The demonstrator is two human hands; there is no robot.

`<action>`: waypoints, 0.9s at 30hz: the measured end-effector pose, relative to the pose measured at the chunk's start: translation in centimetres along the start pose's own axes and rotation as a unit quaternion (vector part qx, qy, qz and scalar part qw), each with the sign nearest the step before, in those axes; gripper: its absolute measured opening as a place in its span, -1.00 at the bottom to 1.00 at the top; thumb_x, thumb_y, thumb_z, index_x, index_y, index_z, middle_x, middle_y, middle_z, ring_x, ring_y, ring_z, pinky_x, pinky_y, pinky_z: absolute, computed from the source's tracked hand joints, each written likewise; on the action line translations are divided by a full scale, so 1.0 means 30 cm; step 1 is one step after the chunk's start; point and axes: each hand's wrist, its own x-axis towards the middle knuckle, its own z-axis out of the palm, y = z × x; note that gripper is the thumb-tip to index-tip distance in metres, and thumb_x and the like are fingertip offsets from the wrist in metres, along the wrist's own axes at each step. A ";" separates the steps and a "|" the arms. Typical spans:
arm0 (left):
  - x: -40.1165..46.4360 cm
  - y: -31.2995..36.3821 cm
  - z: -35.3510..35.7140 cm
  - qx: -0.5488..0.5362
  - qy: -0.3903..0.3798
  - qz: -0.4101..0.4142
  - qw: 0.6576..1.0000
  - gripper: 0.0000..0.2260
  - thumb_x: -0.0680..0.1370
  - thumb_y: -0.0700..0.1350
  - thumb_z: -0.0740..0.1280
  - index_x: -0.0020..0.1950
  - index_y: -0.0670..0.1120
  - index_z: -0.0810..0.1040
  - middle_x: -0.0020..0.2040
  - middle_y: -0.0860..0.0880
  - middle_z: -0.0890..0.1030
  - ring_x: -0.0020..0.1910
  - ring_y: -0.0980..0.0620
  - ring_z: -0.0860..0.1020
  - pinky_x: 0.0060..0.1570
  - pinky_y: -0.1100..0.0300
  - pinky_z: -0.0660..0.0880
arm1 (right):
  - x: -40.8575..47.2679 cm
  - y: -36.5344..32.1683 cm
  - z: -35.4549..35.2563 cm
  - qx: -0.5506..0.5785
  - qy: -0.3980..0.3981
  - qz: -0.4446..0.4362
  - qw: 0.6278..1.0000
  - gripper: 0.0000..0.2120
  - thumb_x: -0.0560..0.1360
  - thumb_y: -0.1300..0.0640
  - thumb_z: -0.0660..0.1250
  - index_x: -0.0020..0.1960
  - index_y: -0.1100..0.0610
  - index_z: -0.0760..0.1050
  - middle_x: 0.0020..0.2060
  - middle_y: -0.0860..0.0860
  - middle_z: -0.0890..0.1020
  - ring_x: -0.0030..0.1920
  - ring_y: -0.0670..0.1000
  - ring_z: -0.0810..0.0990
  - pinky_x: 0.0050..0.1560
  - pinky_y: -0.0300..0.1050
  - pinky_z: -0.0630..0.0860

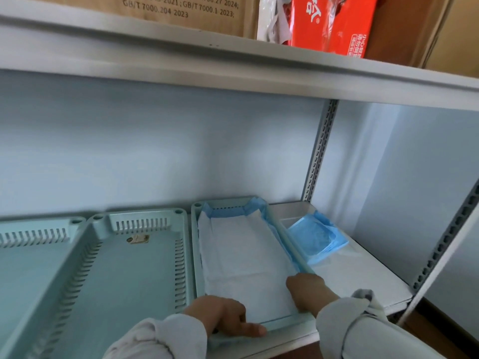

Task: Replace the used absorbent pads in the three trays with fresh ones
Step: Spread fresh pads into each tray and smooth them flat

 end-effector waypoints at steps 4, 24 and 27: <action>0.007 -0.007 -0.005 -0.007 -0.023 0.003 1.000 -0.20 0.43 0.48 0.04 0.37 -0.12 0.40 0.36 -0.13 0.44 0.29 -0.15 0.45 0.29 -0.05 0.37 | 0.004 0.006 0.001 -0.003 0.019 0.003 1.000 -0.71 0.57 0.30 0.16 0.26 0.20 0.45 0.20 0.12 0.56 0.21 0.13 0.56 0.24 -0.04 0.45; 0.136 -0.074 -0.014 0.032 0.162 -0.019 0.986 -0.14 0.35 0.07 0.51 0.52 0.00 0.10 0.44 -0.13 0.19 0.40 -0.17 0.25 0.36 -0.09 0.32 | 0.062 -0.028 0.007 0.138 -0.098 -0.054 0.984 -0.07 0.35 -0.11 0.49 0.54 0.01 0.02 0.48 0.10 0.16 0.48 0.17 0.15 0.45 0.15 0.20; 0.143 -0.071 -0.026 0.042 0.161 -0.028 0.986 -0.18 0.39 0.12 0.46 0.53 -0.02 0.12 0.46 -0.12 0.23 0.41 -0.16 0.26 0.38 -0.07 0.29 | 0.072 -0.027 0.001 0.138 -0.108 -0.053 0.983 -0.04 0.35 -0.10 0.50 0.55 0.01 0.00 0.47 0.09 0.16 0.47 0.17 0.15 0.45 0.15 0.21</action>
